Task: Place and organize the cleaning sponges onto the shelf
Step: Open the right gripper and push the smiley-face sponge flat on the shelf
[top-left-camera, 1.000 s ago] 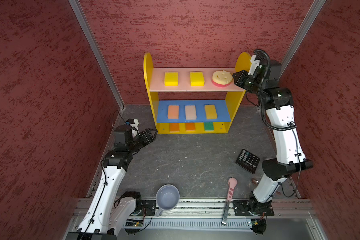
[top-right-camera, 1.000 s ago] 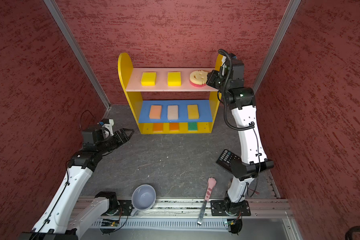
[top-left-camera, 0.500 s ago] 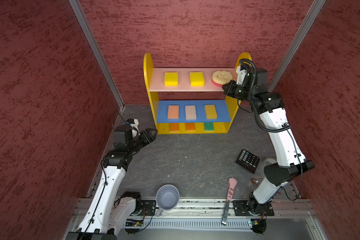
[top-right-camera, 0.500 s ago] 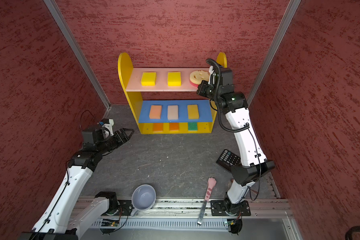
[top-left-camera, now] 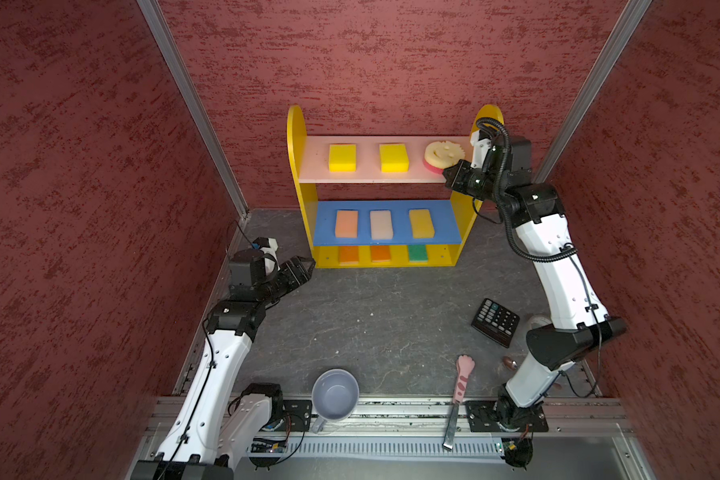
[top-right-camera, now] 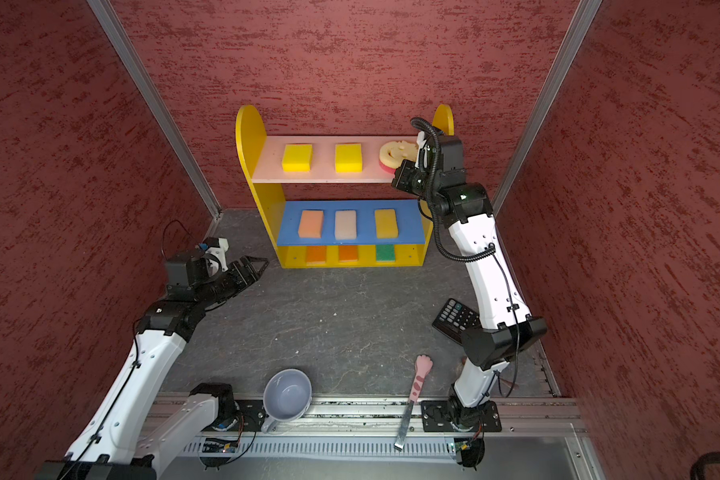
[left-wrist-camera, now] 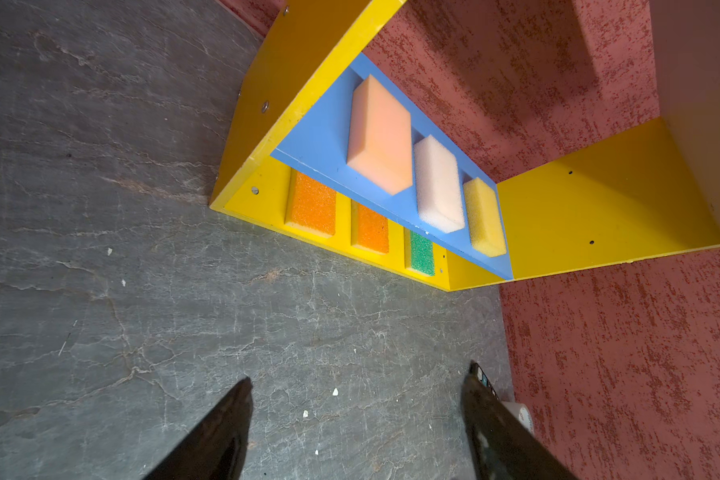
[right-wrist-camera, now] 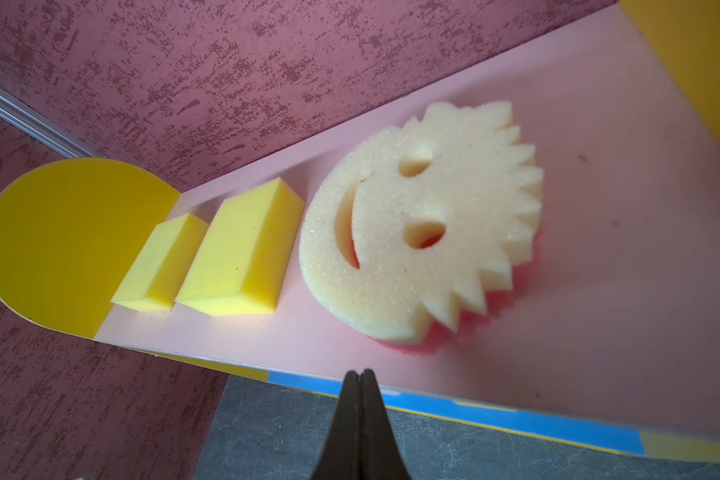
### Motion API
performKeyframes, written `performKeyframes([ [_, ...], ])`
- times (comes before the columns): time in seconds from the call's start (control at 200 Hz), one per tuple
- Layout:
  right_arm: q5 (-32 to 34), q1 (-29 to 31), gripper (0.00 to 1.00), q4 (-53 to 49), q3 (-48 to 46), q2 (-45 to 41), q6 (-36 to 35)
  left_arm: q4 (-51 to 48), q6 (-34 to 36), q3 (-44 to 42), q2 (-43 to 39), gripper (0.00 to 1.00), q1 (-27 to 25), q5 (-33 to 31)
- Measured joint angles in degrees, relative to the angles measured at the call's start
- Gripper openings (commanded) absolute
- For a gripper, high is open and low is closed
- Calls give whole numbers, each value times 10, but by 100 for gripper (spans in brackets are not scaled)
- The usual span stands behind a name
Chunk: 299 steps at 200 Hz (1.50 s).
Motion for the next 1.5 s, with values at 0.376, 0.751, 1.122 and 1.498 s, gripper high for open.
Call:
performKeyframes([
  [0.376,9,-37,0,0,1,5,0,-2,0,0,0,79,0,0],
  [0.751,4,-8,0,-2,14,-3,2,-2,0,0,1,78,0,0],
  [1.122,10,61,0,-4,113,29,-4,0,-5,0,3,78,0,4],
  [1.498,10,61,0,-17,157,109,0,0,-6,0,-7,78,0,4],
])
